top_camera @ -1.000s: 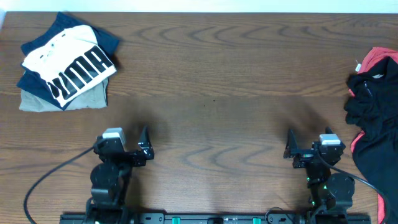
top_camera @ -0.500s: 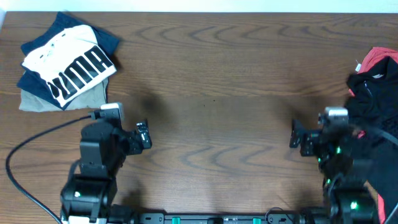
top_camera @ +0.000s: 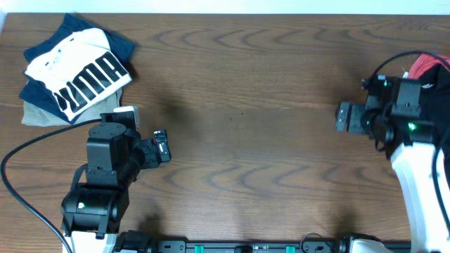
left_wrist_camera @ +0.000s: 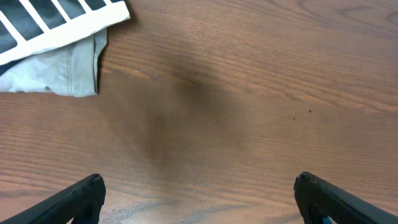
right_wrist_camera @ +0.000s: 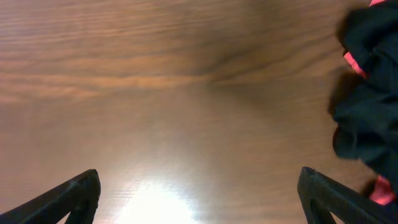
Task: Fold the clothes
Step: 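Reach the right gripper to the black shirt on the right and grasp it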
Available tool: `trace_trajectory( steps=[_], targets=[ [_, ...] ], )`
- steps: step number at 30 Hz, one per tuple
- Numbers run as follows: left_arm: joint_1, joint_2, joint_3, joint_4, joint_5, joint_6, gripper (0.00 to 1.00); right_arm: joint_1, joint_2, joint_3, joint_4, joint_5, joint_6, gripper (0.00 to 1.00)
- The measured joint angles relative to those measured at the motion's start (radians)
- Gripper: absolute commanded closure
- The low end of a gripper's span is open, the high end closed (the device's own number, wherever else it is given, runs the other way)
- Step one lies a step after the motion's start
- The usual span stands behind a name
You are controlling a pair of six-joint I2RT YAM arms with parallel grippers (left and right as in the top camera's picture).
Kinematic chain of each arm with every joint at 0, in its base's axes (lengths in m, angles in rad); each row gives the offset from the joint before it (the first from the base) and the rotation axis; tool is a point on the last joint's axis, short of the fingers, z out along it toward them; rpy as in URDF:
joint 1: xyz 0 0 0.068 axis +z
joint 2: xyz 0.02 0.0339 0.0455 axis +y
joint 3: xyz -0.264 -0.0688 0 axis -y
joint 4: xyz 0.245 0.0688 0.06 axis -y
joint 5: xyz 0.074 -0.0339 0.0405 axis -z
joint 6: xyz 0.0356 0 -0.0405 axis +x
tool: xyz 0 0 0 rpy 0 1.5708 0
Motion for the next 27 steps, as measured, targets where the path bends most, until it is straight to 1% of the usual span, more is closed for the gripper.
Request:
trace_trajectory(
  steps=[2, 6, 10, 13, 16, 18, 22, 25, 27],
  targets=[
    [0.000, 0.001, 0.000, 0.000, 0.000, 0.000, 0.02, -0.036, 0.061, 0.002, 0.056, 0.025, 0.013, 0.05],
    [0.000, 0.003, 0.000, -0.001, 0.000, 0.000, 0.02, -0.113, 0.160, 0.003, 0.189, 0.084, 0.051, 0.15],
    [0.000, 0.003, 0.000, 0.000, 0.000, 0.000, 0.02, -0.160, 0.237, 0.003, 0.251, 0.135, 0.071, 0.20],
    [0.000, 0.003, 0.000, 0.000, 0.000, 0.000, 0.02, -0.188, 0.296, 0.003, 0.283, 0.164, 0.078, 0.28],
    [0.000, 0.003, 0.000, -0.001, 0.000, 0.000, 0.02, -0.208, 0.347, 0.003, 0.303, 0.199, 0.092, 0.27],
    [0.000, 0.003, 0.000, -0.001, 0.000, 0.000, 0.02, -0.220, 0.378, 0.003, 0.320, 0.234, 0.117, 0.25],
    [0.000, 0.003, 0.000, 0.000, 0.000, 0.000, 0.02, -0.237, 0.423, 0.003, 0.355, 0.282, 0.156, 0.27],
    [0.000, 0.003, 0.000, 0.000, 0.000, 0.000, 0.02, -0.251, 0.450, 0.003, 0.369, 0.306, 0.187, 0.37],
    [0.000, 0.003, 0.000, -0.001, 0.000, 0.000, 0.02, -0.260, 0.464, 0.003, 0.386, 0.316, 0.204, 0.42]
  ],
)
